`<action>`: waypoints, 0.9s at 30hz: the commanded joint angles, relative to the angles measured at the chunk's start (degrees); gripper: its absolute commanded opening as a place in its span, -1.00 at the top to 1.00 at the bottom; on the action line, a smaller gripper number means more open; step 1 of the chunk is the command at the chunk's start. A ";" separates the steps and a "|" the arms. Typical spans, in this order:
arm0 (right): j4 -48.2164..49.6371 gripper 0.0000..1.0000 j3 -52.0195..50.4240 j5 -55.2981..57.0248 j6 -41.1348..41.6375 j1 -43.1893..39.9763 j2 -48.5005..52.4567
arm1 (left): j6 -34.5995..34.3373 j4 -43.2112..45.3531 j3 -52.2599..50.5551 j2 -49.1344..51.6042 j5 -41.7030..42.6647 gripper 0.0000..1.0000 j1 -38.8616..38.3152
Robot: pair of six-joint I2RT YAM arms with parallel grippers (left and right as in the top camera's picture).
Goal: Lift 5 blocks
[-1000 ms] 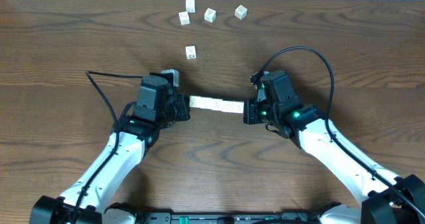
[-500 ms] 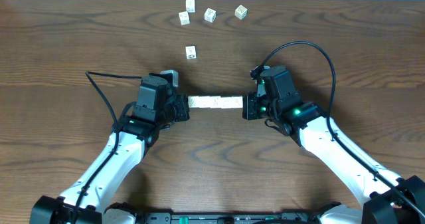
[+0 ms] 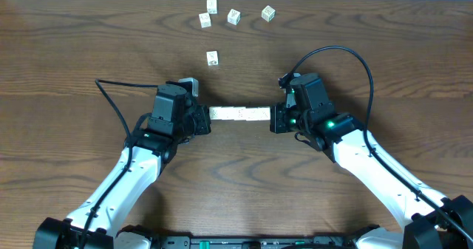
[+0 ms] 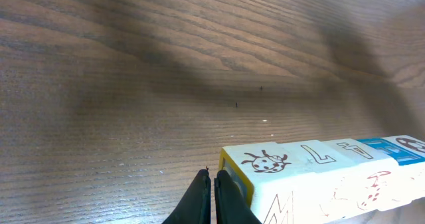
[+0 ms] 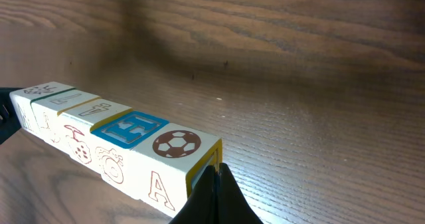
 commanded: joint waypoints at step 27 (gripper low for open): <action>1.55 0.98 3.61 -16.44 0.22 2.58 -0.26 | -0.11 1.40 2.82 -2.08 15.21 0.86 -3.17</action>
